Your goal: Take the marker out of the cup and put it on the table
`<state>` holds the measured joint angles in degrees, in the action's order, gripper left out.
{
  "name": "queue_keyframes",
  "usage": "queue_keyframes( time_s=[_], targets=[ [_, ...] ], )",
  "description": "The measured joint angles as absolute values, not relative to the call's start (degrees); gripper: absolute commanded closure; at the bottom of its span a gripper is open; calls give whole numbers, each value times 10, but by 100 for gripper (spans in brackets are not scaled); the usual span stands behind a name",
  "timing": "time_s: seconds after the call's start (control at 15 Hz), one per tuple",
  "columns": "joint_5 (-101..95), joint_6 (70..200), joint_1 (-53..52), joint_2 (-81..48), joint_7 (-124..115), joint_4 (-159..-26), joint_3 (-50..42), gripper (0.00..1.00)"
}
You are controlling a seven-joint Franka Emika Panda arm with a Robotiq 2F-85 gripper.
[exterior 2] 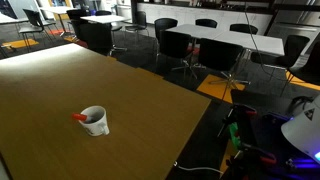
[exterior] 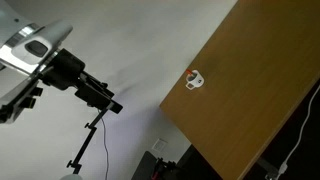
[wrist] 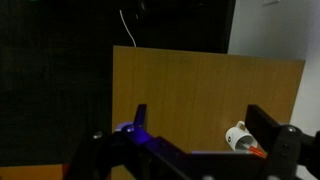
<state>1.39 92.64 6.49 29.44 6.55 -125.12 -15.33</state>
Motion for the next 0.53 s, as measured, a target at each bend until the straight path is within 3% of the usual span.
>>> queue_keyframes(
  time_s=[0.53],
  targets=[
    [14,936,65,294,65,-1252,-153,0]
  ],
)
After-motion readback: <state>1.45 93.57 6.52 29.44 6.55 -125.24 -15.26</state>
